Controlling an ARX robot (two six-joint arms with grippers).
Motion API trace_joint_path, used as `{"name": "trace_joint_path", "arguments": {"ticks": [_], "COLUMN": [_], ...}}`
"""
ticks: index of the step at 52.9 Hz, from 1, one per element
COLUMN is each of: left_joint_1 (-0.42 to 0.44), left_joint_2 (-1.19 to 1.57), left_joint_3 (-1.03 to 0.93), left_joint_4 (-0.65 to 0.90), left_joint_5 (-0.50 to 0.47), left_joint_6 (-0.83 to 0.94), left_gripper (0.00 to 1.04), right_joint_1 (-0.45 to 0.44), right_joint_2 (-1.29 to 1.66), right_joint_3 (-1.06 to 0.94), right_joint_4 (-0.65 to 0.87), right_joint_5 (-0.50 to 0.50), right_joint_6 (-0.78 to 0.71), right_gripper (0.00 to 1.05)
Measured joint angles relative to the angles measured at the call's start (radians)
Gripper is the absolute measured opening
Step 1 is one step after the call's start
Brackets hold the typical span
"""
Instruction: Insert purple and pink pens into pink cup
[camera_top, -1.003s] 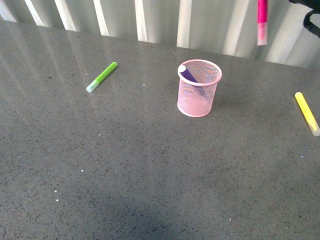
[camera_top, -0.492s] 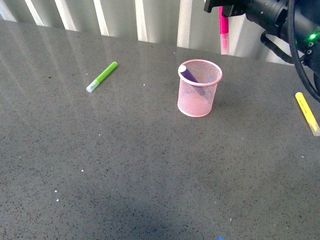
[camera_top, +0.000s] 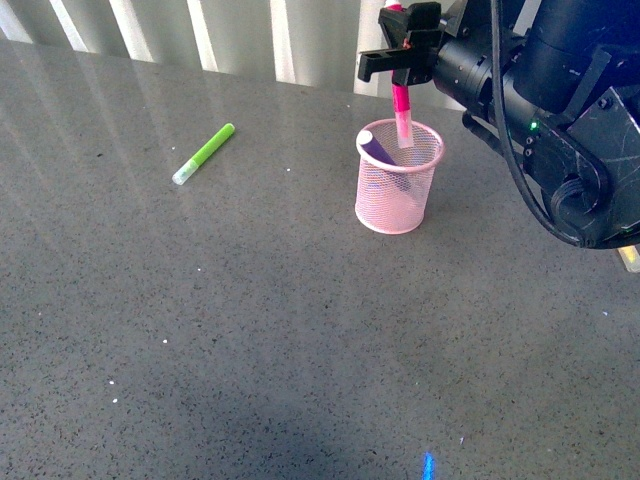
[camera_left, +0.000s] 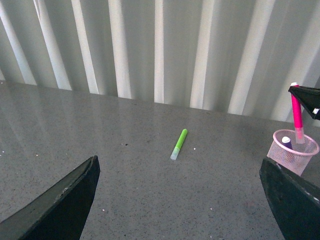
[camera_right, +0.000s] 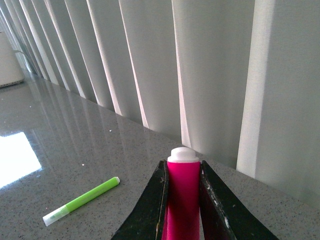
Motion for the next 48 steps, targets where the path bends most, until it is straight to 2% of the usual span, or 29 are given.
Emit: {"name": "trace_joint_path", "arguments": {"ticks": [14, 26, 40, 48], "left_joint_1": [0.000, 0.000, 0.000, 0.000], "left_joint_2": [0.000, 0.000, 0.000, 0.000], "left_joint_3": [0.000, 0.000, 0.000, 0.000], "left_joint_4": [0.000, 0.000, 0.000, 0.000], "left_joint_5": [0.000, 0.000, 0.000, 0.000], "left_joint_6": [0.000, 0.000, 0.000, 0.000], "left_gripper": [0.98, 0.98, 0.98, 0.98], "right_joint_1": [-0.003, -0.013, -0.033, -0.050], "right_joint_2": [0.026, 0.026, -0.014, -0.106], "right_joint_3": [0.014, 0.016, -0.007, -0.059], "right_joint_4": [0.002, -0.005, -0.006, -0.027], "right_joint_5": [-0.003, -0.003, 0.020, 0.076], "right_joint_6": [0.009, 0.013, 0.016, 0.003], "right_gripper": [0.12, 0.47, 0.99, 0.98]}}
